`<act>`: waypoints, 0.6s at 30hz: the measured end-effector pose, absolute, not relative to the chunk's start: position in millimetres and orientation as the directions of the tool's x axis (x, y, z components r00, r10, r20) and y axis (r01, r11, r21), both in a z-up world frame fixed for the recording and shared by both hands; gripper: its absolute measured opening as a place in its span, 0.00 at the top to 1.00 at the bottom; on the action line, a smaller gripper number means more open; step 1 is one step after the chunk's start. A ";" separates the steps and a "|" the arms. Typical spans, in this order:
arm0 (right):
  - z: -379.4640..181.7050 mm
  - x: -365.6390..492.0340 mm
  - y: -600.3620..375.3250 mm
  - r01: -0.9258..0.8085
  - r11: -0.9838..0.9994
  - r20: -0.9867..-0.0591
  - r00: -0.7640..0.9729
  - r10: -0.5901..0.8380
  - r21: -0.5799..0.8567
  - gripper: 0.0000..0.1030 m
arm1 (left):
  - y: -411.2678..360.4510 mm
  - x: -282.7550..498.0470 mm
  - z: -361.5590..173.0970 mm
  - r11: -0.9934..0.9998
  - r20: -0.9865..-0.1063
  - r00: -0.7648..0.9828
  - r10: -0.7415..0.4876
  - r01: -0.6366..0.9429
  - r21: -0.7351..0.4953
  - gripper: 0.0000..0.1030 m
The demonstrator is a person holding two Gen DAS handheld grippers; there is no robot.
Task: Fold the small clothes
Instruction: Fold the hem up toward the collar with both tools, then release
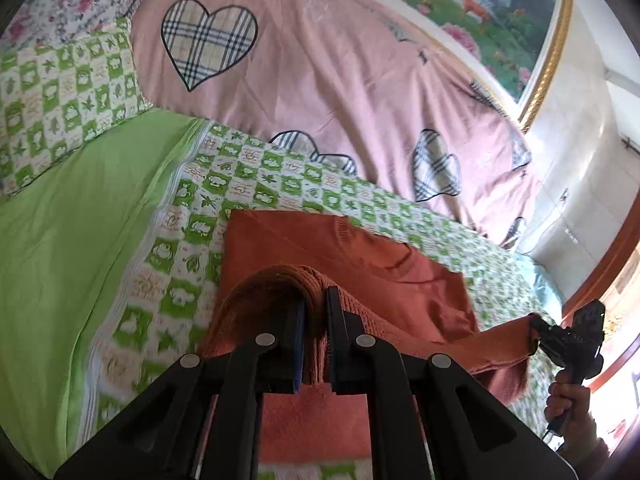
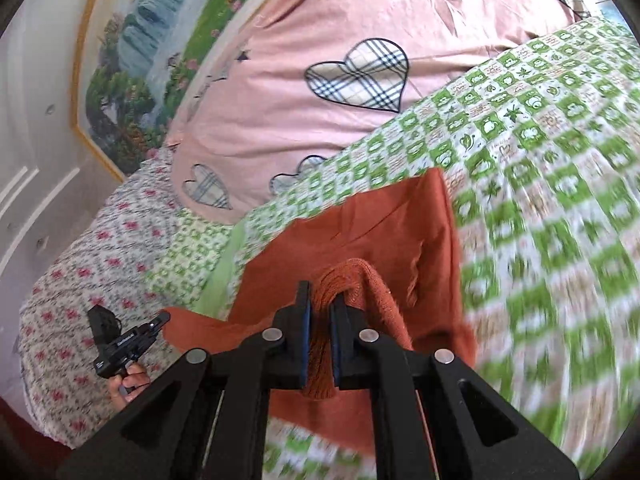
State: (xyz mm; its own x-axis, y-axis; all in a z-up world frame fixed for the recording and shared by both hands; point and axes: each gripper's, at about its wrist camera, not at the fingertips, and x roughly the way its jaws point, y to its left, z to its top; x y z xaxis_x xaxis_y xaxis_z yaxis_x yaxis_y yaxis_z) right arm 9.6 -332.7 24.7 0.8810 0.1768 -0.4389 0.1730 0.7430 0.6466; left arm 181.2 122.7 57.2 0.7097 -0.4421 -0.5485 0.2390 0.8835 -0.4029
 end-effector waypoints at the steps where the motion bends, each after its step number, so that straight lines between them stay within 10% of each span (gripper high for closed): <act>1: 21.8 18.6 -338.7 0.177 0.739 -0.442 0.879 0.179 0.650 0.91 | 120.6 194.8 53.6 0.883 -0.555 0.703 -0.445 0.239 -0.405 0.93; 18: -41.2 117.2 -387.2 0.381 0.750 -0.666 0.738 0.105 0.540 0.91 | 105.8 310.6 -26.0 0.910 -0.694 0.608 -0.386 0.125 -0.396 0.90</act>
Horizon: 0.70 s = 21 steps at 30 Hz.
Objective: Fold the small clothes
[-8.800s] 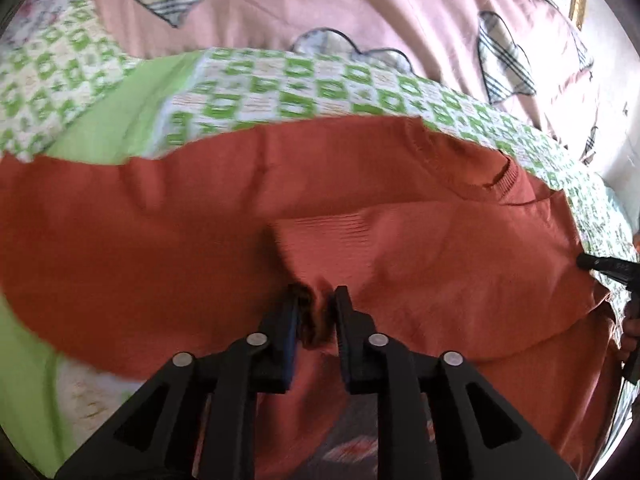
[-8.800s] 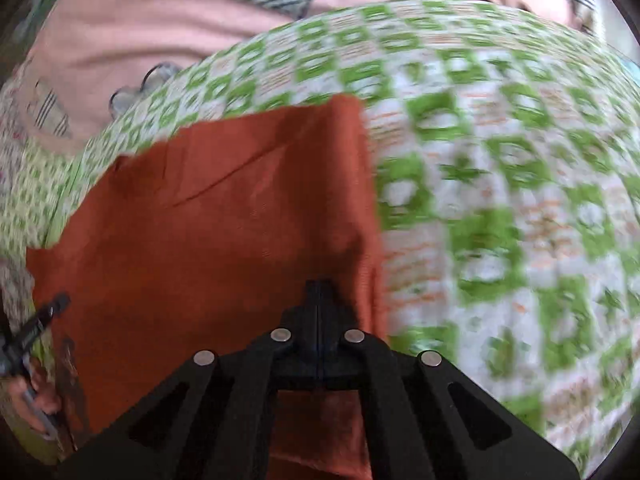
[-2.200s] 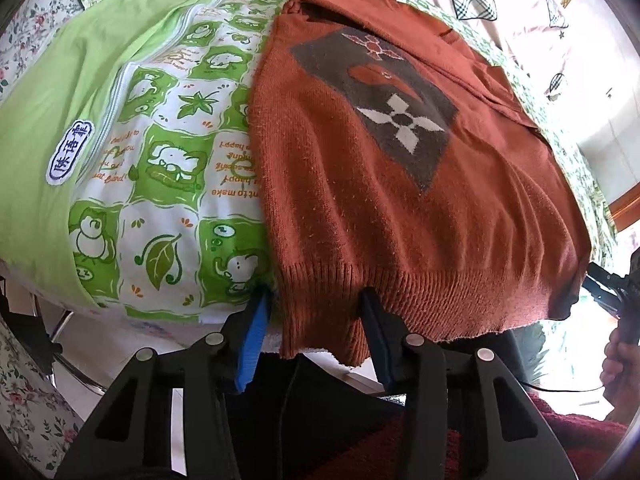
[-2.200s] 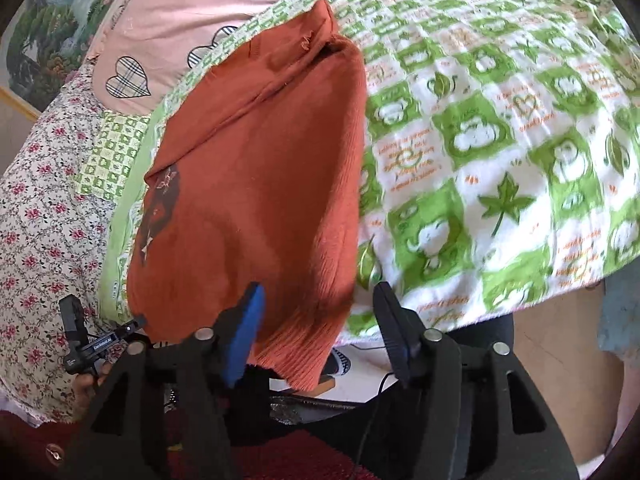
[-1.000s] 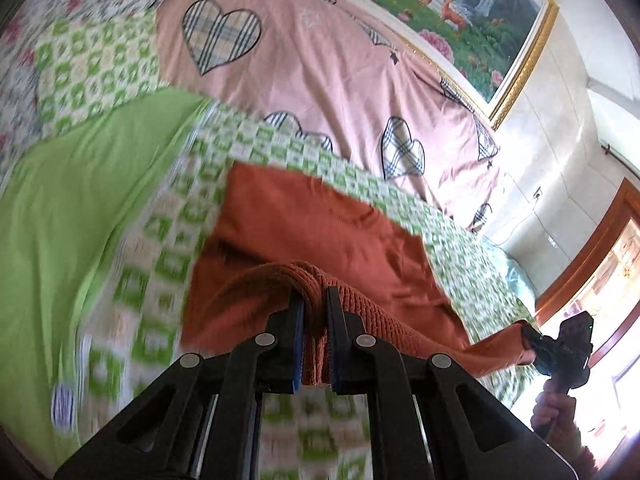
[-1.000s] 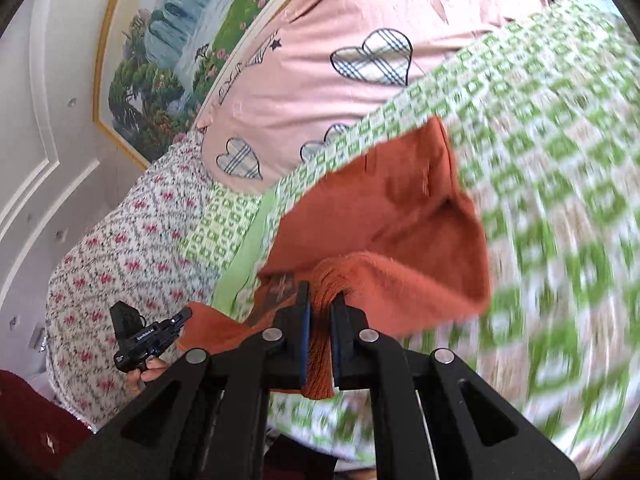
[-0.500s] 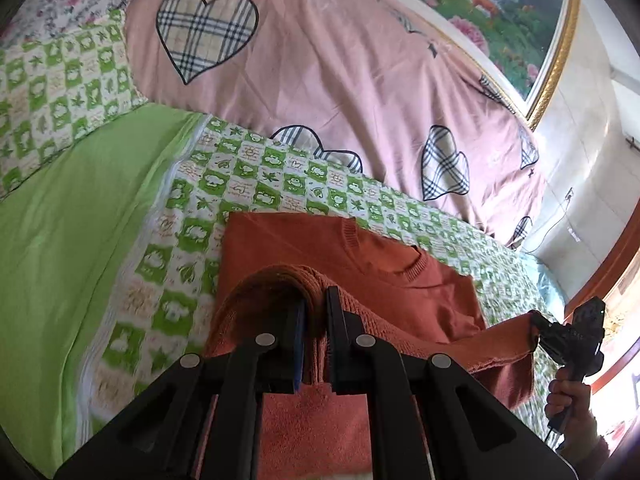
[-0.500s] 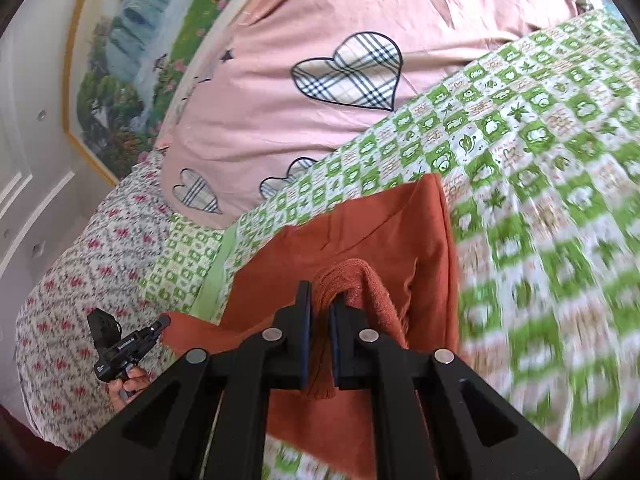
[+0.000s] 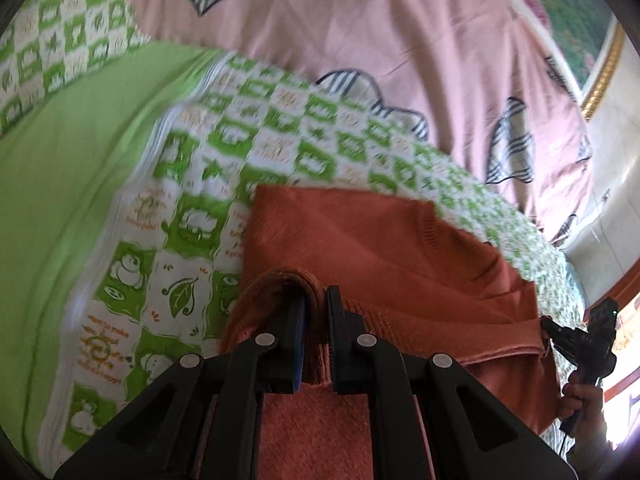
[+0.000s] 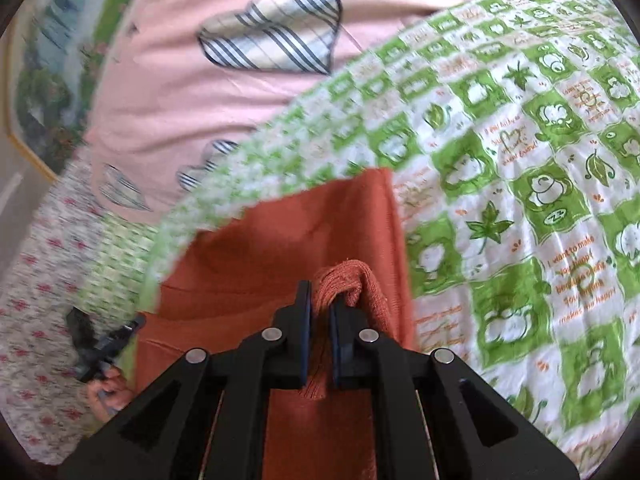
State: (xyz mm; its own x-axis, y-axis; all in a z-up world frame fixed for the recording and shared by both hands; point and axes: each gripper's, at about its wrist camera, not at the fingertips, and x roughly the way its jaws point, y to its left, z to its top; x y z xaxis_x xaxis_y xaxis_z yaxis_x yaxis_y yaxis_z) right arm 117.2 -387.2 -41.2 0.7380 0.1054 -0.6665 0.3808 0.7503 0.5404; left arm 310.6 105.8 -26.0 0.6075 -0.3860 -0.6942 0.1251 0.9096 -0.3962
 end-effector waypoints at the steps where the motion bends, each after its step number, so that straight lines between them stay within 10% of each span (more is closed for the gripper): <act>1: -42.0 118.1 -386.0 0.383 0.758 -0.674 0.732 0.100 0.529 0.90 | 107.2 313.0 -30.2 0.908 -0.703 0.597 -0.387 0.112 -0.405 0.89; 5: -33.9 102.5 -385.6 0.403 0.752 -0.671 0.738 0.071 0.522 0.81 | 116.4 296.6 -25.1 0.887 -0.693 0.589 -0.417 0.095 -0.452 0.83; 9: -3.7 68.9 -362.9 0.445 0.809 -0.672 0.736 -0.086 0.383 0.48 | 106.6 243.2 -8.8 0.894 -0.692 0.577 -0.434 0.179 -0.411 0.84; 21: -40.6 134.0 -277.5 0.132 0.972 -0.829 0.553 0.089 0.192 0.50 | 2.7 253.7 -26.9 0.887 -0.811 0.405 -0.422 0.368 -0.278 0.80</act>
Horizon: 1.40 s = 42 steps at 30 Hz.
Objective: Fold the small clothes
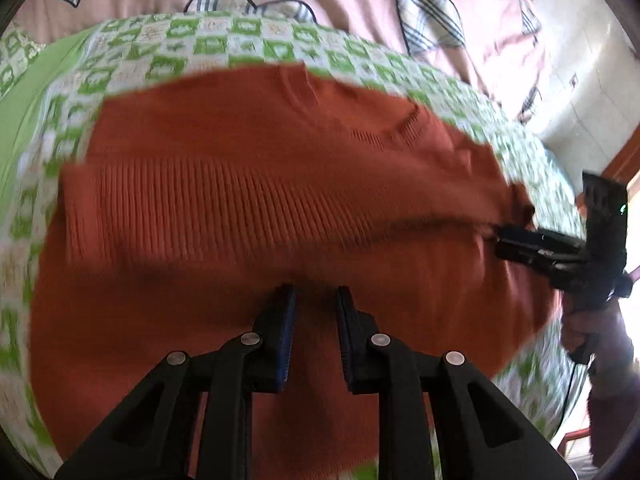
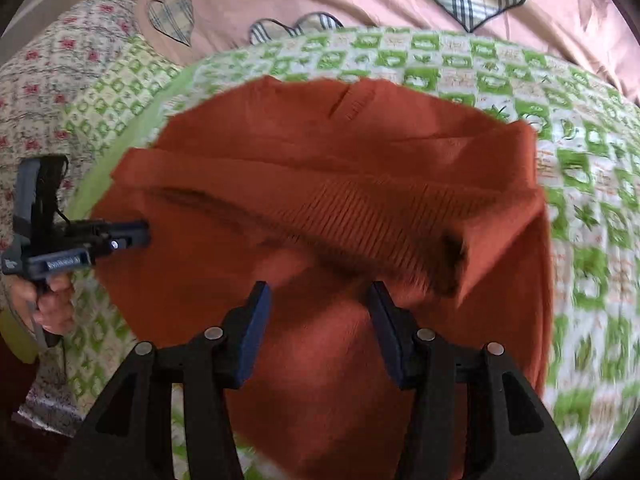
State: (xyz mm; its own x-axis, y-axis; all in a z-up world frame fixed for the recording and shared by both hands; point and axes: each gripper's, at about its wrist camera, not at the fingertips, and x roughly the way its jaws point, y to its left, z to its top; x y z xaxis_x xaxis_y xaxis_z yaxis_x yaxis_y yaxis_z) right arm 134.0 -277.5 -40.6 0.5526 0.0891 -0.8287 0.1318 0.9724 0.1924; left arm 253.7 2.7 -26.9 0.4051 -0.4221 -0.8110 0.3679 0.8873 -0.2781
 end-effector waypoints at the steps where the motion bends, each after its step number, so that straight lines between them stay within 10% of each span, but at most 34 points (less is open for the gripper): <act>1: -39.5 140.2 -287.4 0.156 0.971 -0.826 0.560 0.063 0.179 0.52 | 5.4 267.1 -23.6 0.904 -0.812 0.432 -0.393 0.344 -0.254 0.80; 11: -17.9 153.1 -372.0 0.405 0.886 -0.737 0.665 -0.117 0.225 0.51 | 69.1 361.6 -0.2 0.959 -0.770 0.580 -0.265 0.075 -0.274 0.80; 42: -20.9 -4.0 -259.3 0.393 0.839 -0.720 0.694 -0.002 0.377 0.44 | 98.6 108.0 -38.4 0.833 -0.708 0.515 -0.484 0.021 -0.553 0.49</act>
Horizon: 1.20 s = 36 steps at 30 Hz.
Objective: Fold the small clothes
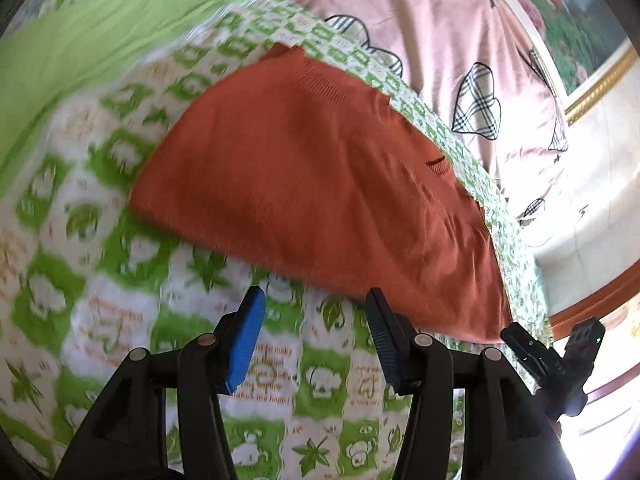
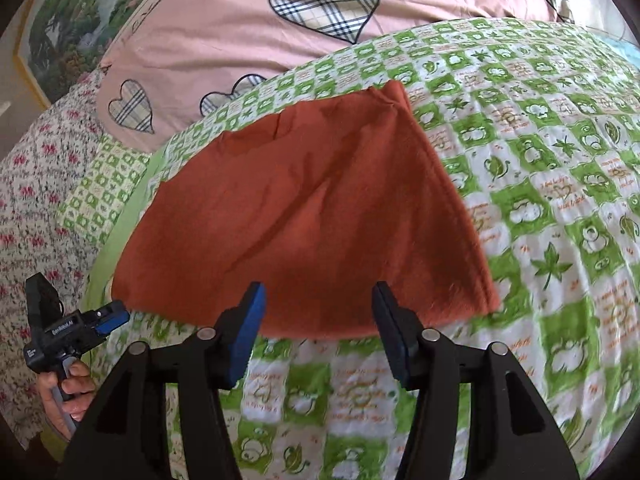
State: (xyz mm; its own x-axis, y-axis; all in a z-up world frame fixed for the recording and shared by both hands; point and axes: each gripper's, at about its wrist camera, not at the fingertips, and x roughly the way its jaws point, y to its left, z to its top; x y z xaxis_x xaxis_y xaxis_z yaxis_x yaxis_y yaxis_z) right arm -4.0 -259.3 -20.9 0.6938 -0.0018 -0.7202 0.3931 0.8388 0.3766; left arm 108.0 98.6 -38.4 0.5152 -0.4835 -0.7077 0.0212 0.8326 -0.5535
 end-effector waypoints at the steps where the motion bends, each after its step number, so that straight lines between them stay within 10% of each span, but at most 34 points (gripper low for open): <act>1: -20.9 -4.4 -257.2 0.390 0.838 -0.720 0.694 0.005 0.382 0.44 | 99.6 105.4 -41.9 0.831 -0.711 0.514 -0.480 0.008 -0.556 0.49; 18: -15.7 5.3 -243.7 0.340 0.848 -0.704 0.708 0.054 0.407 0.44 | 131.3 163.9 -54.8 0.783 -0.673 0.618 -0.408 -0.142 -0.605 0.42; 26: -15.3 26.2 -263.9 0.315 0.848 -0.689 0.721 0.079 0.427 0.44 | 122.6 183.8 -35.9 0.847 -0.681 0.663 -0.310 -0.134 -0.515 0.88; 36: -2.0 45.9 -312.3 0.287 0.826 -0.641 0.759 0.113 0.485 0.44 | 4.6 165.3 35.5 0.892 -0.593 0.685 -0.422 0.200 -0.405 0.94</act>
State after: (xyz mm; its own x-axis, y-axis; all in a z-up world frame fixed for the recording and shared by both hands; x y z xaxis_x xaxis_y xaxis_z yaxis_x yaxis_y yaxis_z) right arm 45.9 -312.3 -2.0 0.7589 0.1126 -0.6414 0.2872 0.8260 0.4849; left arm 165.3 4.6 35.5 0.6853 -0.4223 -0.5933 0.1997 0.8924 -0.4046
